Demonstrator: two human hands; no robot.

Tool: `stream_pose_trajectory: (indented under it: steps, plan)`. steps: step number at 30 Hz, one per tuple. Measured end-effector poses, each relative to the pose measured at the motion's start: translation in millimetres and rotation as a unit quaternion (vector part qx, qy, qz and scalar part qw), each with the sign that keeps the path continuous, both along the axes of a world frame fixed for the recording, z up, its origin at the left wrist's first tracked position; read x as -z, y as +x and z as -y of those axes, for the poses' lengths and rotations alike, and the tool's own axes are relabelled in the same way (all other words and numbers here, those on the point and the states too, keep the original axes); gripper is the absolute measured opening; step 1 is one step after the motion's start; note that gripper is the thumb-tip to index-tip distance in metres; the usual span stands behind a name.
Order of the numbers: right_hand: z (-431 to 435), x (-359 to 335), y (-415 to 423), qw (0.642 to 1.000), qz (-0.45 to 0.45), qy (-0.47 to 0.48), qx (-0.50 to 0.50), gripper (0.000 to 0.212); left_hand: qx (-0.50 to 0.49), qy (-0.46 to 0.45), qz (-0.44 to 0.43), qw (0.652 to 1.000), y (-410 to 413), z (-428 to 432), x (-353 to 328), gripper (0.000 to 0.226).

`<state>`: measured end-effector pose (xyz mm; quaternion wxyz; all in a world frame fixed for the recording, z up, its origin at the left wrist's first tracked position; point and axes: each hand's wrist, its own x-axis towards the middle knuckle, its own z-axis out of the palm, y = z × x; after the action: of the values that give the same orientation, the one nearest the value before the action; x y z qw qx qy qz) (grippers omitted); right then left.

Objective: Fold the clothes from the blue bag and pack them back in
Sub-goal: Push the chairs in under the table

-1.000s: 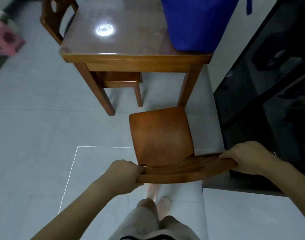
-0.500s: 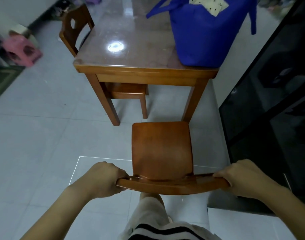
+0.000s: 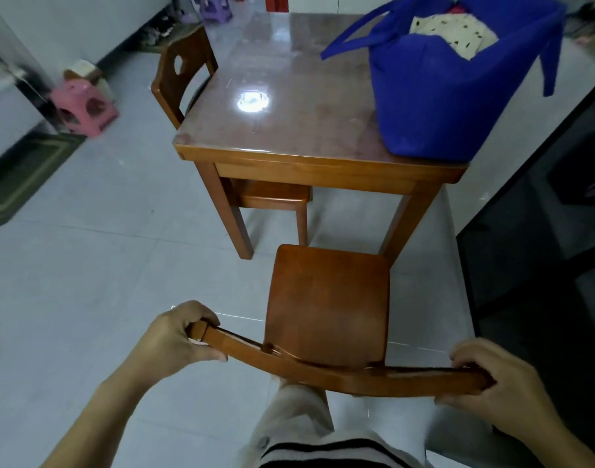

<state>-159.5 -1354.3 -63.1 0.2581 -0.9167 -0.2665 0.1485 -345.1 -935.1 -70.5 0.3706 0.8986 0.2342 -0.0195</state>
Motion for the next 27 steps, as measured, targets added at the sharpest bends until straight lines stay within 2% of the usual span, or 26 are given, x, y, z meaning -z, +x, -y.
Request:
stream_pose_trajectory:
  steps: [2, 4, 6, 9, 11, 14, 21, 27]
  plan:
    - [-4, 1, -7, 0.991, -0.078, 0.084, 0.071, 0.060, -0.063, -0.067, 0.058, 0.994, -4, 3, 14, 0.070]
    - [-2, 13, -13, 0.965, -0.144, 0.161, 0.150, 0.064, -0.102, -0.121, 0.103, 0.982, -5, 8, 23, 0.076]
    - [0, 27, -20, 0.940, -0.177, 0.208, 0.206, 0.067, -0.122, -0.141, 0.132, 0.974, -4, 8, 29, 0.079]
    - [-2, 38, -24, 0.905, -0.191, 0.276, 0.262, 0.059, -0.124, -0.130, 0.129, 0.975, -1, 5, 31, 0.076]
    - [-4, 34, -19, 0.900, -0.199, 0.280, 0.267, 0.065, -0.122, -0.118, 0.116, 0.979, 2, 5, 30, 0.077]
    - [-15, 17, -10, 0.899, -0.211, 0.277, 0.265, 0.052, -0.125, -0.097, 0.111, 0.981, 7, 8, 28, 0.074]
    - [-50, 14, 36, 0.913, -0.206, 0.220, 0.276, 0.042, -0.147, -0.094, 0.109, 0.979, 41, -12, 29, 0.064]
    - [-68, 17, 81, 0.903, -0.250, 0.220, 0.271, 0.045, -0.133, -0.099, 0.092, 0.982, 92, -44, 27, 0.062]
